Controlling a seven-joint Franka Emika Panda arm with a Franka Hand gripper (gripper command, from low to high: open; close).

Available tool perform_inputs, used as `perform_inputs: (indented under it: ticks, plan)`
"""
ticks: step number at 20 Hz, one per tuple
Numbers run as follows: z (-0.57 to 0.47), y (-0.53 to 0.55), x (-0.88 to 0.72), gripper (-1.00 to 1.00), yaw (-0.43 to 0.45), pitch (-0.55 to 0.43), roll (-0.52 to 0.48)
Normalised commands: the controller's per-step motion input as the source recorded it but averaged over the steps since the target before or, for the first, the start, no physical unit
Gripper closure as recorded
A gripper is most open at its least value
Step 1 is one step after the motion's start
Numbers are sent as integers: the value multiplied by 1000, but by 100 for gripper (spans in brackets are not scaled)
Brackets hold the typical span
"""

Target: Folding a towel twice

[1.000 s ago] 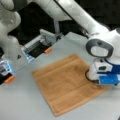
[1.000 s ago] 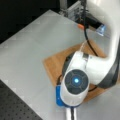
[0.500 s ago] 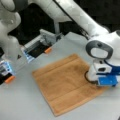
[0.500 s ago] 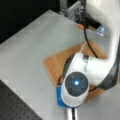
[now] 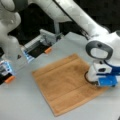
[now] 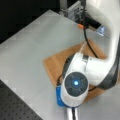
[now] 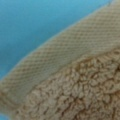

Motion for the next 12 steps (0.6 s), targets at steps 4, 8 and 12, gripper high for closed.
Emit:
perform_inputs:
  ticks: [4,8,12]
  plan:
    - [-136,-119,-175,100,17,104,-32]
    - [-142,-107,-173,100,19,97,-22]
    - [-141,-116,-171,100,35,107,-15]
